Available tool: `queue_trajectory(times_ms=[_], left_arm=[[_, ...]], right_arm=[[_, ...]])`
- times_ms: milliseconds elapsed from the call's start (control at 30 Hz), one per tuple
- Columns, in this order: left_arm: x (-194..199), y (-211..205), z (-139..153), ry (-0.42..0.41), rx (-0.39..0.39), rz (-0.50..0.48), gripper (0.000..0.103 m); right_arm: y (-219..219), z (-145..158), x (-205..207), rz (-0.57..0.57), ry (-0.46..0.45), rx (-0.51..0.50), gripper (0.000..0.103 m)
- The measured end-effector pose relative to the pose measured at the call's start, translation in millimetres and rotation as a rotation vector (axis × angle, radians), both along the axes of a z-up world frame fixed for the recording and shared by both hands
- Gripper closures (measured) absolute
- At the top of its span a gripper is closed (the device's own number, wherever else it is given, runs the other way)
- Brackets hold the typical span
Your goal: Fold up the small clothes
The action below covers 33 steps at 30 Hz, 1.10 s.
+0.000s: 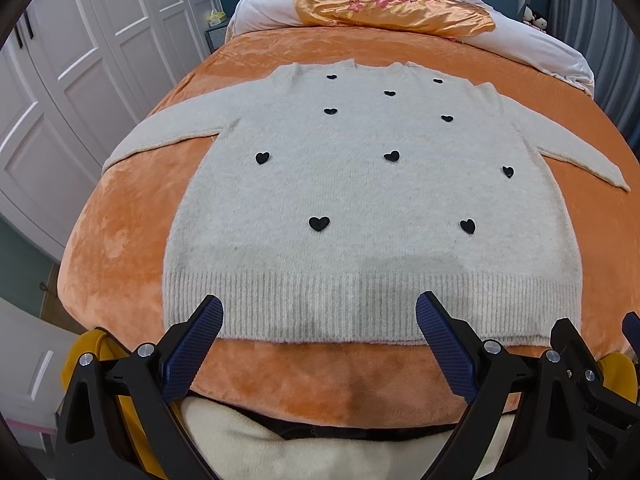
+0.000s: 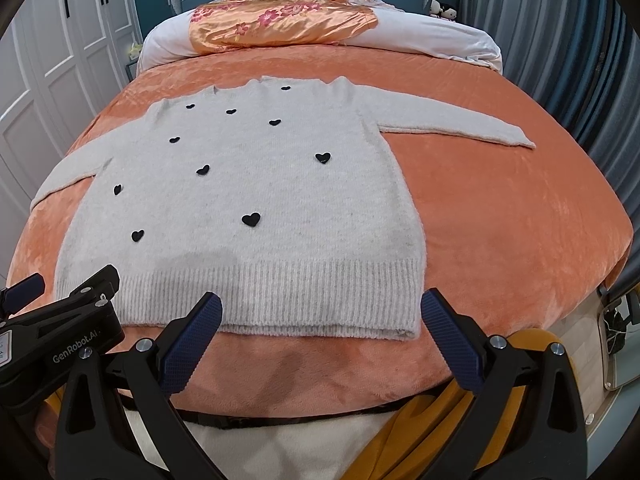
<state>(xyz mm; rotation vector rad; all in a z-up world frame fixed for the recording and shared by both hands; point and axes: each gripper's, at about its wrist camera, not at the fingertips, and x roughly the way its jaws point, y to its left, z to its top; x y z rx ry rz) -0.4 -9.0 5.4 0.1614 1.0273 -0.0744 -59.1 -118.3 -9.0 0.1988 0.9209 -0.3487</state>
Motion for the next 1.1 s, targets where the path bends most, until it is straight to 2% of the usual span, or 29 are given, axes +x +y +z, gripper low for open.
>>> queue_trajectory(times_ms=[633, 767, 867, 967, 1100], left_arm=[[3.7, -2.7, -4.4, 0.011, 0.005, 0.002, 0.009], [11.8, 1.8, -10.3, 0.048, -0.048, 0.003, 0.006], [23.4, 13.2, -13.2, 0.048, -0.076, 0.041, 0.006], [40.8, 30.7, -15.8, 0.034, -0.090, 0.081, 0.006], [64.3, 50.8, -20.9, 0.035, -0.122, 0.130, 0.006]], right_arm=[[0.8, -4.6, 1.8, 0.005, 0.008, 0.004, 0.006], [-9.7, -14.0, 7.5, 0.018, 0.009, 0.034, 0.006], [-41.1, -18.9, 12.7, -0.017, -0.010, 0.082, 0.006], [-104.9, -24.3, 21.4, -0.104, -0.037, 0.130, 0.006], [-229.1, -28.9, 45.0, -0.277, -0.110, 0.161, 0.006]])
